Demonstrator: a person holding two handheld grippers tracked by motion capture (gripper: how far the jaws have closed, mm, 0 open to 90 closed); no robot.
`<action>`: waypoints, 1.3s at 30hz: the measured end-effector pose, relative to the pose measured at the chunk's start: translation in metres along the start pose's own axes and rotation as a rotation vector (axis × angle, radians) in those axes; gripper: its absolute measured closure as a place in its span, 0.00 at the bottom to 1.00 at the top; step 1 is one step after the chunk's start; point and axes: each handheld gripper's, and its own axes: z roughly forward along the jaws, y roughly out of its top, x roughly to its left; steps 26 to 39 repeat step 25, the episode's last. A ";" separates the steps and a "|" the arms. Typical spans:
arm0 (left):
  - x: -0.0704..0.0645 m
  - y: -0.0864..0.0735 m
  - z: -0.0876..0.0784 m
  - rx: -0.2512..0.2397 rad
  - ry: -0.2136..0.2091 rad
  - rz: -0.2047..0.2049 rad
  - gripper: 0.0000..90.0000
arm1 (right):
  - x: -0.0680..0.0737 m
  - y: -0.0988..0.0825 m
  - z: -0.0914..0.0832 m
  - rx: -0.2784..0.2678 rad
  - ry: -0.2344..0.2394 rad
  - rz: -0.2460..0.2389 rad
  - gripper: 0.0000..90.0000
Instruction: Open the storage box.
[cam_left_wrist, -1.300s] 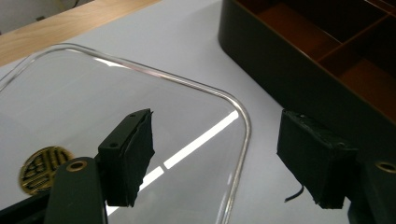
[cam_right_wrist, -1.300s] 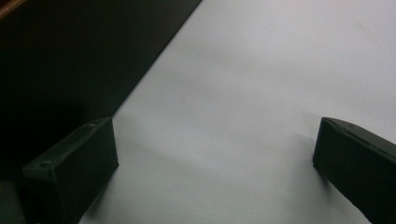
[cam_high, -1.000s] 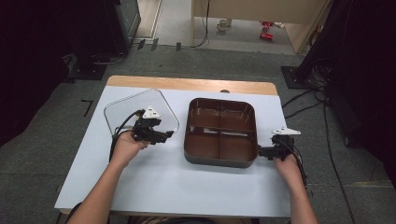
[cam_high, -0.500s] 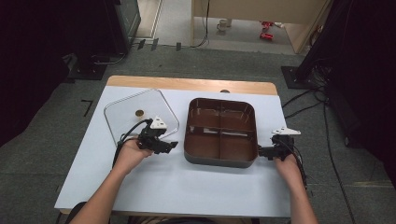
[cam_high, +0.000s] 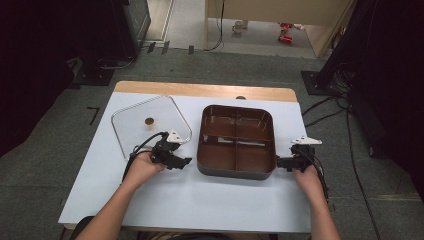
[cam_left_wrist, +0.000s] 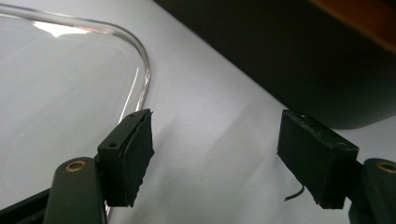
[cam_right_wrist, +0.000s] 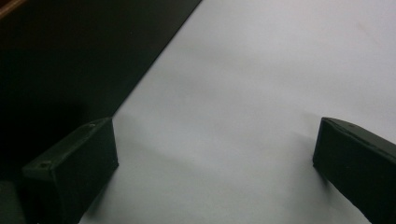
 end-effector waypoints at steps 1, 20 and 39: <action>0.000 0.000 0.001 0.004 0.000 -0.004 0.29 | 0.000 0.000 0.000 0.000 0.000 0.000 0.00; -0.003 -0.016 0.010 -0.091 0.005 0.048 0.20 | 0.000 0.000 0.000 0.000 0.000 0.000 0.00; -0.003 -0.021 0.011 -0.123 0.007 0.045 0.20 | 0.000 0.000 0.000 0.000 0.000 0.000 0.00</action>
